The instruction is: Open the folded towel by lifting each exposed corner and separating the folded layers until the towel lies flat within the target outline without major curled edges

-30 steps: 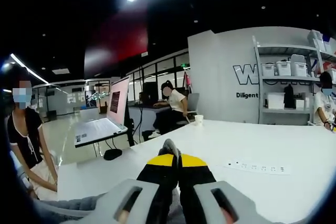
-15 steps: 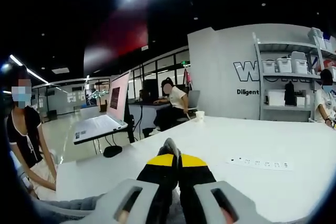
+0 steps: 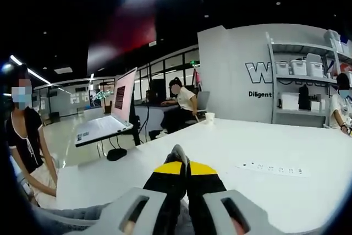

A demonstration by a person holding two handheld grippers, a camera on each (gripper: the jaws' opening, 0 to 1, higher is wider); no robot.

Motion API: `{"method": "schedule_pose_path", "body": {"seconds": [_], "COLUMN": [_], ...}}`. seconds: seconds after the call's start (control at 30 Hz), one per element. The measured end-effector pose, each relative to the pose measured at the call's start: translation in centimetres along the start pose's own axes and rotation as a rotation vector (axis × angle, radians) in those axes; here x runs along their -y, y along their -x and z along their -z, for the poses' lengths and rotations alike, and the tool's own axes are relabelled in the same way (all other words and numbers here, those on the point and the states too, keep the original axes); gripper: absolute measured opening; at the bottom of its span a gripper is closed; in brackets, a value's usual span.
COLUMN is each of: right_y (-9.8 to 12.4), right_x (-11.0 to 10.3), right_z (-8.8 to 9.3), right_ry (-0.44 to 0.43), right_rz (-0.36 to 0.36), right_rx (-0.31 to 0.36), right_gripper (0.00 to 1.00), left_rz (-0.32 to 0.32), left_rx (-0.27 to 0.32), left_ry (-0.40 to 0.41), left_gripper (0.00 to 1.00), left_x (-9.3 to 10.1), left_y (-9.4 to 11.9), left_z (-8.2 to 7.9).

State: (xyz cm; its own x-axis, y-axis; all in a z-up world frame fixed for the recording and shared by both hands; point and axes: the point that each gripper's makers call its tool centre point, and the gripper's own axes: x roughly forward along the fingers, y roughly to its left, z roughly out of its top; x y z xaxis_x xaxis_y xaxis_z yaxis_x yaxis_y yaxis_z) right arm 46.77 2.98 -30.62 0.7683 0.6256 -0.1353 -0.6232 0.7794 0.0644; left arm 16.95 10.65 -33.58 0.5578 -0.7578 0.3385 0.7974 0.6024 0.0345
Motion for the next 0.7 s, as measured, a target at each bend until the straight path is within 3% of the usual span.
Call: {"method": "schedule_pose_path", "body": {"seconds": [0.13,0.7], "right_y": [0.5,0.4], "right_x": [-0.4,-1.4], "right_z": [1.3,2.9], "right_ry": [0.003,-0.01], "right_rz": [0.007,0.011], "right_rx": [-0.017,-0.037], "right_gripper": [0.0,0.0], "left_rz": [-0.003,-0.025], "left_rx": [-0.01,-0.026], "left_ry": [0.003,0.004], "left_gripper": [0.0,0.0], "left_x": [-0.2,-0.8], "left_y": [0.1,0.9], "left_z": [0.3,1.0]}}
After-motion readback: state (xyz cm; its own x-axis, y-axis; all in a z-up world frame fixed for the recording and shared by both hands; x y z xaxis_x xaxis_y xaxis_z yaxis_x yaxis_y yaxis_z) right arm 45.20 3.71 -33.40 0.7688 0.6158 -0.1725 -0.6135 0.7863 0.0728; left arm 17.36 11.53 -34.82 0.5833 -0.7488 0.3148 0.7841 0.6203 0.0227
